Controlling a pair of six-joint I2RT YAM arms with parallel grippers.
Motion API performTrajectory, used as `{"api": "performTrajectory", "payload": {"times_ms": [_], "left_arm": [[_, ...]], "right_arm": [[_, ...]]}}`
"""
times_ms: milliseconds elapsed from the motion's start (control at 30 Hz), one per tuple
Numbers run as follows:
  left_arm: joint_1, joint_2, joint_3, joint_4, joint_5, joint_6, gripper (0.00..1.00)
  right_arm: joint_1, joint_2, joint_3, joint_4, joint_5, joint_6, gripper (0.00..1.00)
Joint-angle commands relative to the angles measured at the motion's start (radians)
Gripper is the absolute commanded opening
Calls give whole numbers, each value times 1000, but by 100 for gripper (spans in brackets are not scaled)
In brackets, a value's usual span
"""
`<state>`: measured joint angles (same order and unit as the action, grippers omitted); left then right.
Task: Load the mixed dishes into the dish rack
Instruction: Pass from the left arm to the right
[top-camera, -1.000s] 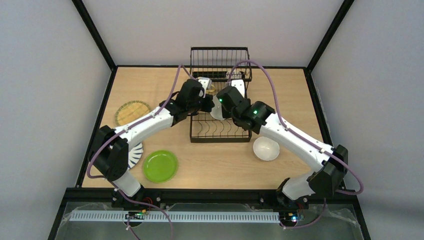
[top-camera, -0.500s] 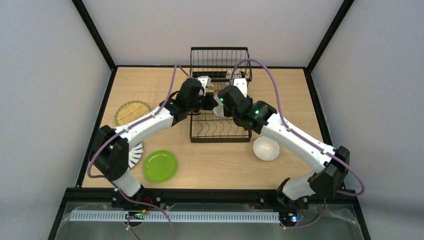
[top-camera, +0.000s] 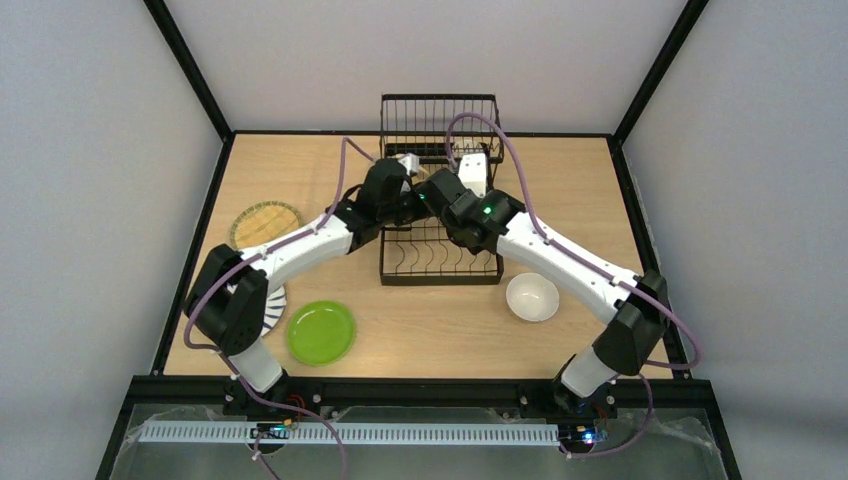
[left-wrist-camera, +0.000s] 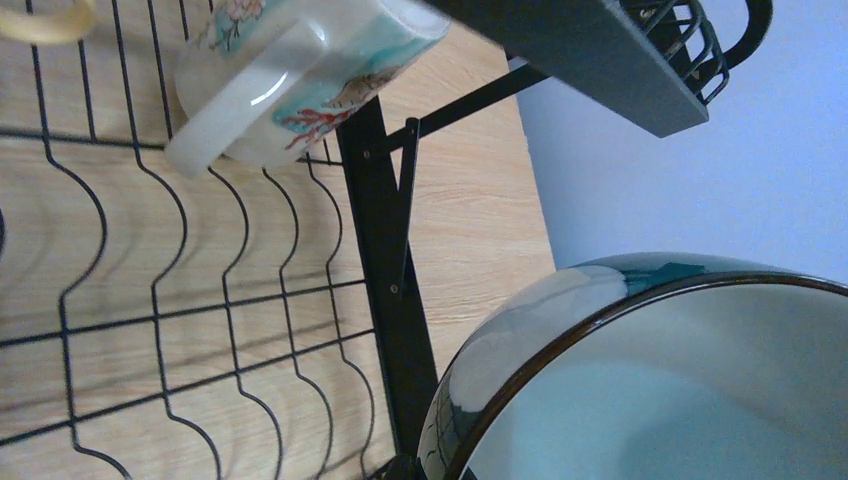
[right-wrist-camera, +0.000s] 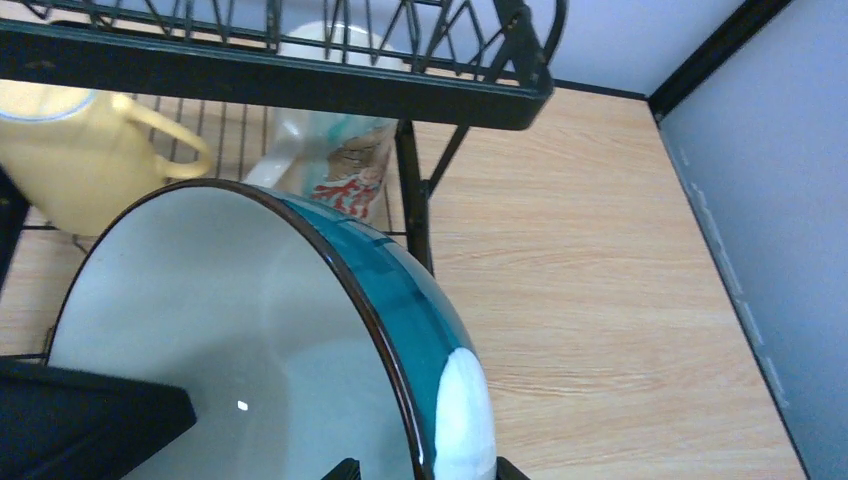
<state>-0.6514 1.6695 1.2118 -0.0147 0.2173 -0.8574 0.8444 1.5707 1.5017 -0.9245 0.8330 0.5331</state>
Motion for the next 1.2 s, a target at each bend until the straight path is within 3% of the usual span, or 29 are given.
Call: {"api": "performTrajectory", "payload": {"times_ms": [0, 167, 267, 433, 600, 700, 867, 1167], "left_arm": [[4, -6, -14, 124, 55, -151, 2], [6, -6, -47, 160, 68, -235, 2], [7, -3, -63, 173, 72, -279, 2], [17, 16, -69, 175, 93, -332, 3], [28, 26, -82, 169, 105, -354, 28], [37, 20, -95, 156, 106, -353, 55], [50, 19, -124, 155, 131, -365, 84], [62, -5, -158, 105, 163, -353, 93]], "right_arm": [[-1, 18, 32, -117, 119, 45, 64], [-1, 19, 30, -142, 178, 60, 30], [2, 27, 28, -152, 201, 61, 2], [30, 29, -5, -120, 255, 33, 0], [55, -5, -62, -20, 301, -15, 0], [64, -35, -98, 54, 328, -62, 0], [71, -69, -147, 159, 369, -143, 0], [73, -102, -235, 323, 433, -237, 0]]}}
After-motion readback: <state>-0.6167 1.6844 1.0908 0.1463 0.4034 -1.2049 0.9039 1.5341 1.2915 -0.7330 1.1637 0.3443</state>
